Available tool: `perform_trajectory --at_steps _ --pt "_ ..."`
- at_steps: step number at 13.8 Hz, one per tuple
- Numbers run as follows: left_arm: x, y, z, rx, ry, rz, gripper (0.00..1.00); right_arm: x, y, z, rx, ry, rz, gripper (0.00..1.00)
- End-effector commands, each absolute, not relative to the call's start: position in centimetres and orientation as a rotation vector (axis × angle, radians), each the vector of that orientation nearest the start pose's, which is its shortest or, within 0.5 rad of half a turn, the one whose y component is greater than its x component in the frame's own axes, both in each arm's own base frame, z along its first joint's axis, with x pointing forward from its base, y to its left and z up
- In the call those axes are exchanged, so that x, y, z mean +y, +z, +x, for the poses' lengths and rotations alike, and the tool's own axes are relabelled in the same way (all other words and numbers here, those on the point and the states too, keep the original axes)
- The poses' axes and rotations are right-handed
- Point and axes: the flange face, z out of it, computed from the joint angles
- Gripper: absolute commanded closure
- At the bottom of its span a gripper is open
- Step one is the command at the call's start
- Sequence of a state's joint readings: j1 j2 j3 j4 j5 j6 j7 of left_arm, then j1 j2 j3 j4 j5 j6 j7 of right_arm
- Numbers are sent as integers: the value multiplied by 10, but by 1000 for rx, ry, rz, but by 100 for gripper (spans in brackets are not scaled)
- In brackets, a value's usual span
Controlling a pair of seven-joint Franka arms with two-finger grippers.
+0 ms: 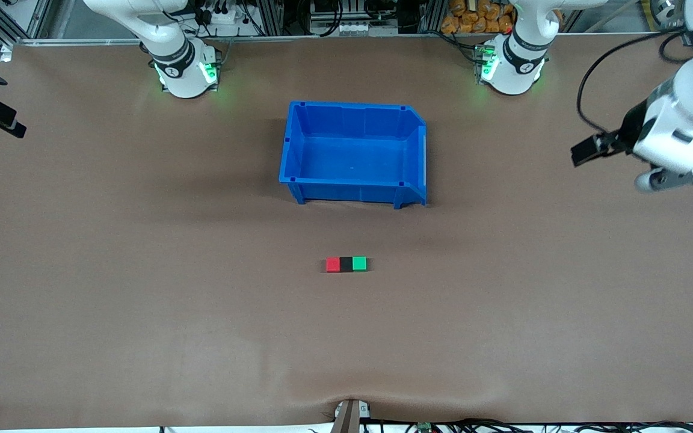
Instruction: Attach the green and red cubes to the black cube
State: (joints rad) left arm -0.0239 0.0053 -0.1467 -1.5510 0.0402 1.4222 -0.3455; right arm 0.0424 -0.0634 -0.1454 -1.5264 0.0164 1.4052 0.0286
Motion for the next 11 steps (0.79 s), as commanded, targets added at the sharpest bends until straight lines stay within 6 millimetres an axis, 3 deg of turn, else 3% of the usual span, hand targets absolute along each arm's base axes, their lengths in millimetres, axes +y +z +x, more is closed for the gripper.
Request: perform_trajectory --at_steps 1,3,5,8,11 --pt "-82 620 479 -207 155 -3061 0 -58 668 516 211 83 -3110 0" --pt "-84 627 461 -125 146 -3068 0 -56 668 516 206 83 -3108 0" --pt "-102 632 451 -54 165 -3060 0 -54 668 516 199 83 -3109 0" --pt "-84 632 457 -80 185 -3085 0 -55 669 515 203 86 -3108 0" --pt "-92 641 462 -45 146 -3078 0 -56 669 515 208 90 -3108 0"
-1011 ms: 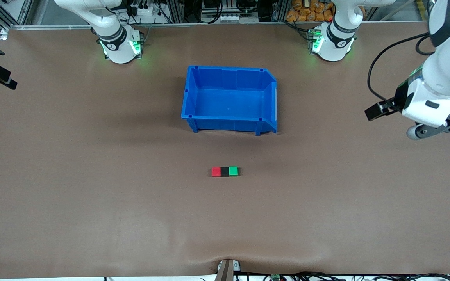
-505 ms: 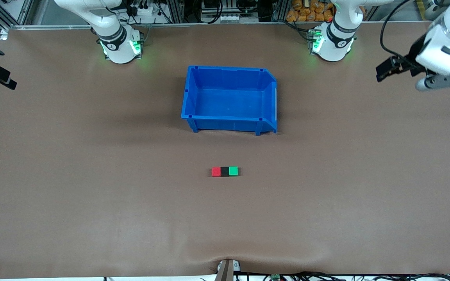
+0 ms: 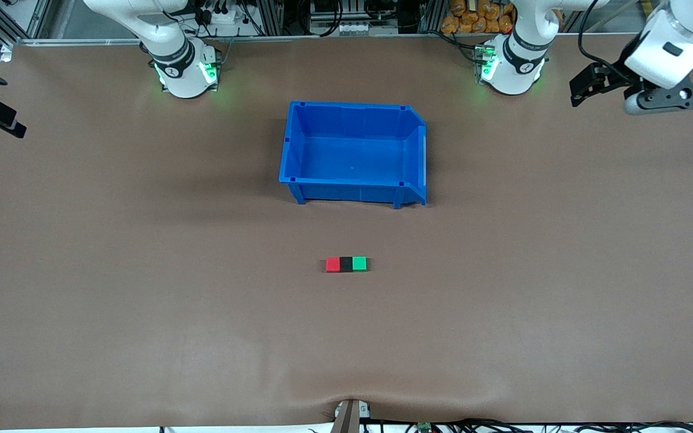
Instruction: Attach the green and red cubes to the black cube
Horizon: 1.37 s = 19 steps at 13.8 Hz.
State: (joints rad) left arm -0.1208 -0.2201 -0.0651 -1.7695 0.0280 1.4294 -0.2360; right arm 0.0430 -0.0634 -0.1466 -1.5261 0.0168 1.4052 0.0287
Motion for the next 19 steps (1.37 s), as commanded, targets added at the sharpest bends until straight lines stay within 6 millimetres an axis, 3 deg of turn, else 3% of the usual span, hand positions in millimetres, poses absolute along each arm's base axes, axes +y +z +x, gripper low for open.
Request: perform_trajectory --at_steps 1,4,8,12,15,19 --pt "-92 641 464 -33 144 -3079 0 -56 669 515 208 88 -3108 0" --pt "-102 644 459 16 128 -3063 0 -57 669 515 213 88 -3107 0" --pt "-91 647 460 54 116 -3068 0 -57 669 515 215 90 -3107 0" --pt "-59 668 470 -12 54 -3080 0 -59 668 515 220 90 -3107 0" --pt "-60 672 486 -22 58 -3084 0 -60 668 515 221 90 -3108 0" --pt "-64 670 484 -1 85 -3093 0 -60 669 515 223 86 -3108 0"
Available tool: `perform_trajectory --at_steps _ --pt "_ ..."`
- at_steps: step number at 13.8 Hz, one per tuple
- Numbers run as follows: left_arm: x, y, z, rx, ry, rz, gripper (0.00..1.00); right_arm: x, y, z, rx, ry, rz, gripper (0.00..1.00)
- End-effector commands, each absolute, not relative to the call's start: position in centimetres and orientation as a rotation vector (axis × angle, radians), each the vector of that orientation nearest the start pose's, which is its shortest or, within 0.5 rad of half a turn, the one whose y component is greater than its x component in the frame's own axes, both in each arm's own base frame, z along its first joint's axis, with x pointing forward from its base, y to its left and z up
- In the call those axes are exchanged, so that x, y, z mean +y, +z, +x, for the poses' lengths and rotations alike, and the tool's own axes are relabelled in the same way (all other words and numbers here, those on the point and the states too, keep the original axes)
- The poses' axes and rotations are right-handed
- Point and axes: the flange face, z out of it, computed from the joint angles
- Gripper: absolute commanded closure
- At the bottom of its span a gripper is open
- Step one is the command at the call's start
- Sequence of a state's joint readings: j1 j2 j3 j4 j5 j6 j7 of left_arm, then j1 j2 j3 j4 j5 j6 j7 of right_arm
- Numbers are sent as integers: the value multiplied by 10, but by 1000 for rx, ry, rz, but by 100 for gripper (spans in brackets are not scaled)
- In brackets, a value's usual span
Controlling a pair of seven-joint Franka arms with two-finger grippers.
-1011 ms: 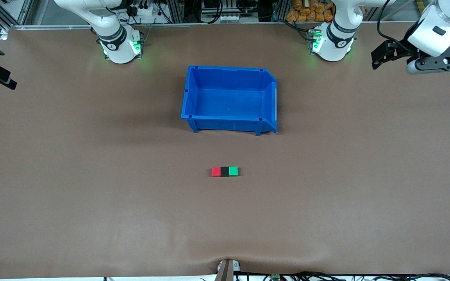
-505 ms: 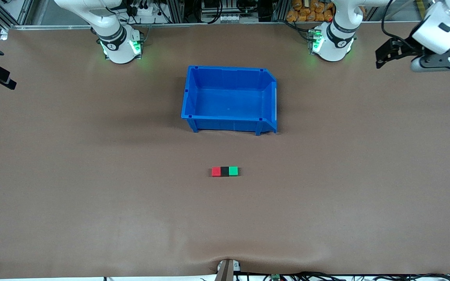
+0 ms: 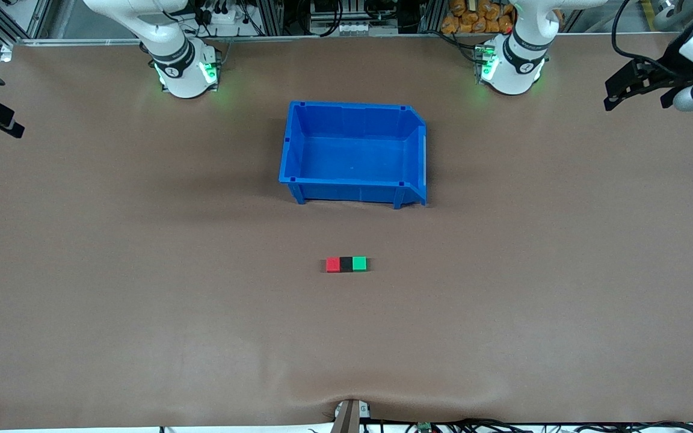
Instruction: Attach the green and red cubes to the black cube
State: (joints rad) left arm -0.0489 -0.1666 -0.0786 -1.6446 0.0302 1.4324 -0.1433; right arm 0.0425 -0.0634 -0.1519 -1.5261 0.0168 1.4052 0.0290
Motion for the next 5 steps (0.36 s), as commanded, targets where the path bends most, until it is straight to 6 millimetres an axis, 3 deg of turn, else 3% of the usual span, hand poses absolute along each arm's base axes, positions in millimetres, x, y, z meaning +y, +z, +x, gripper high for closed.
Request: perform_trajectory --at_steps 1,5 --pt "-65 670 483 4 89 -3092 0 -60 669 515 223 85 -3108 0" --pt "-66 669 483 6 92 -3094 0 -60 669 515 223 85 -3108 0"
